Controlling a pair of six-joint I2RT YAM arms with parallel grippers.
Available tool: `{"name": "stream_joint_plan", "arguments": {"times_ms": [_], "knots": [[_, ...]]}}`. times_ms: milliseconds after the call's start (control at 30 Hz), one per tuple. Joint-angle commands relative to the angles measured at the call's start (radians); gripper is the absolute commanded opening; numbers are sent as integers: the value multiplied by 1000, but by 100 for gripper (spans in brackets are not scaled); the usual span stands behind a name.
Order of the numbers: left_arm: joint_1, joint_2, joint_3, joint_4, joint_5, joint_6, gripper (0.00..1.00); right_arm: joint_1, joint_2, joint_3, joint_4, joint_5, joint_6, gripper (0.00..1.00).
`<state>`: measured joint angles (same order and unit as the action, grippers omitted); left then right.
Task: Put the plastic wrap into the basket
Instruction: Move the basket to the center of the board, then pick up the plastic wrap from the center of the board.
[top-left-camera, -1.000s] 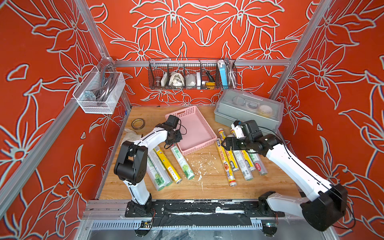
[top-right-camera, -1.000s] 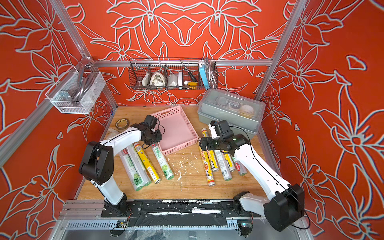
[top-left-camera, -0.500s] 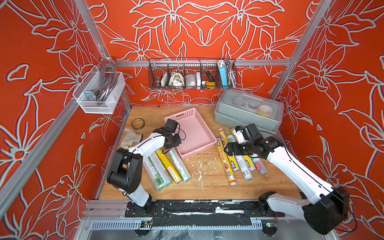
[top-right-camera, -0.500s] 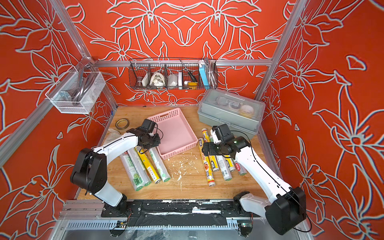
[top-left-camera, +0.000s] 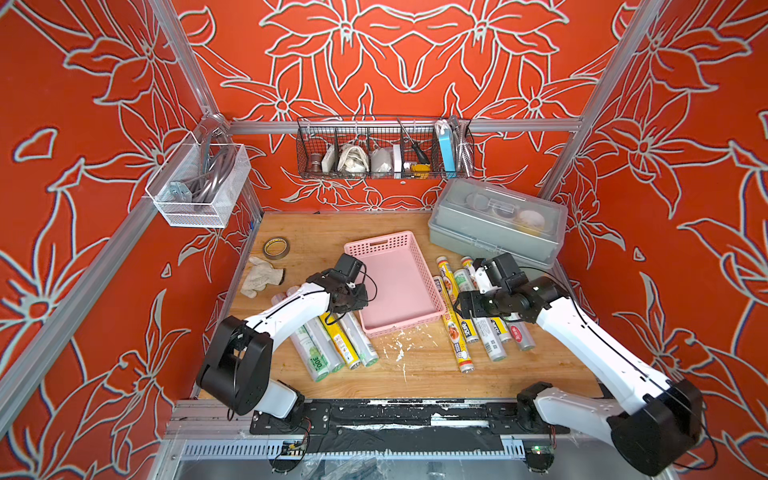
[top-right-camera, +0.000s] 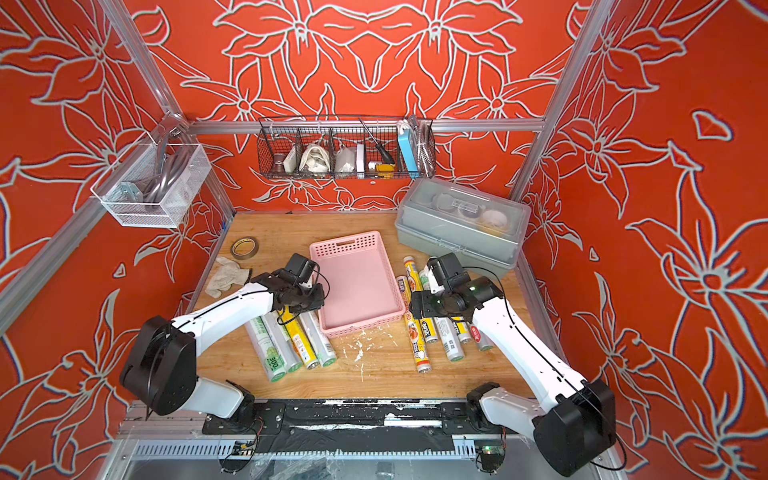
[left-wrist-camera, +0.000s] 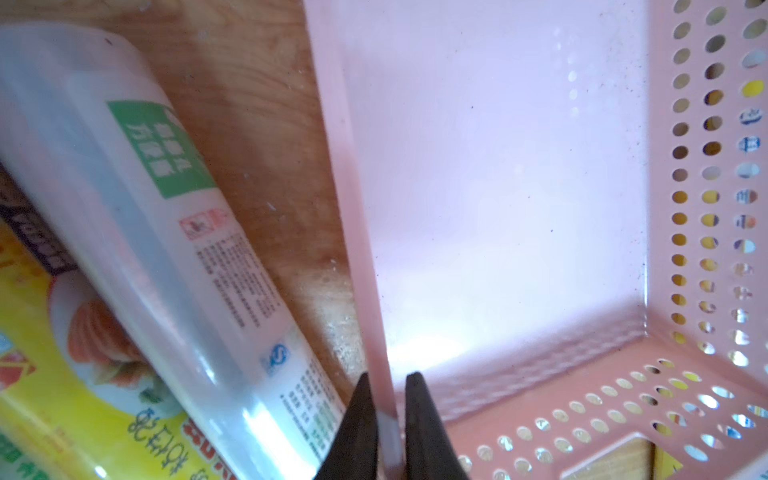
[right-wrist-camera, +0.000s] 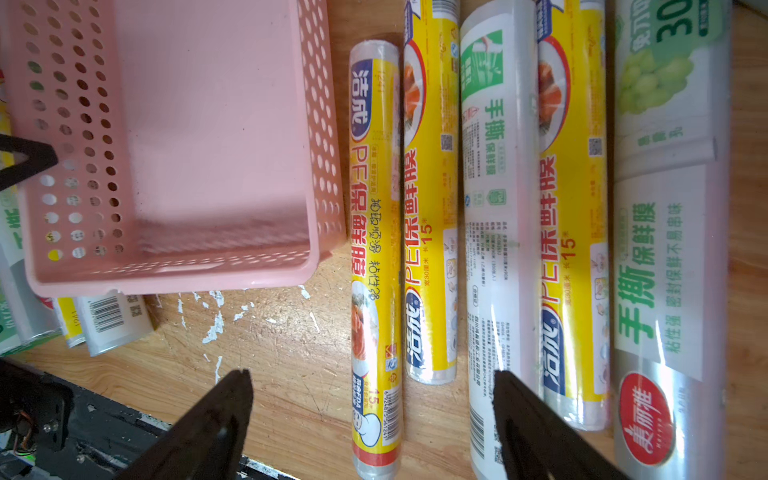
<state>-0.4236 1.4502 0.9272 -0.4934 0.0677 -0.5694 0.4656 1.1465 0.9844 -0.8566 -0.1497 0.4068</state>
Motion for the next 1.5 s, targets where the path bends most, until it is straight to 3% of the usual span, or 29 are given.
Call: {"name": "stream_joint_plan", "arguments": {"times_ms": [0, 133, 500, 600, 700, 767, 900, 1067, 1233, 1467], "knots": [[-23, -59, -29, -37, 21, -5, 15, 6, -5, -31, -26, 43, -13, 86], [-39, -115, -66, -50, 23, -14, 16, 6, 16, -51, -16, 59, -14, 80], [-74, -178, -127, -65, 69, 1, 19, 4, 90, -65, 27, 103, 11, 74], [-80, -175, -121, -83, 70, 9, 33, 4, 78, -65, 46, 74, 15, 74], [-80, -203, -91, -150, -24, -4, 54, 4, 66, -55, 59, 33, 7, 74], [-79, -237, -67, -194, -85, -17, 60, 4, 62, -48, 59, 20, 1, 74], [-62, -314, -39, -252, -174, -45, 61, 3, 65, -26, 46, 17, -3, 74], [46, -358, -54, -254, -173, -68, 61, 5, 64, -9, 44, 2, -9, 74], [143, -311, -64, -230, -108, -82, 61, 5, 60, -3, 40, -5, -10, 74], [174, -229, -90, -192, -89, -104, 58, 5, 49, -3, 33, -10, -11, 74]]}}
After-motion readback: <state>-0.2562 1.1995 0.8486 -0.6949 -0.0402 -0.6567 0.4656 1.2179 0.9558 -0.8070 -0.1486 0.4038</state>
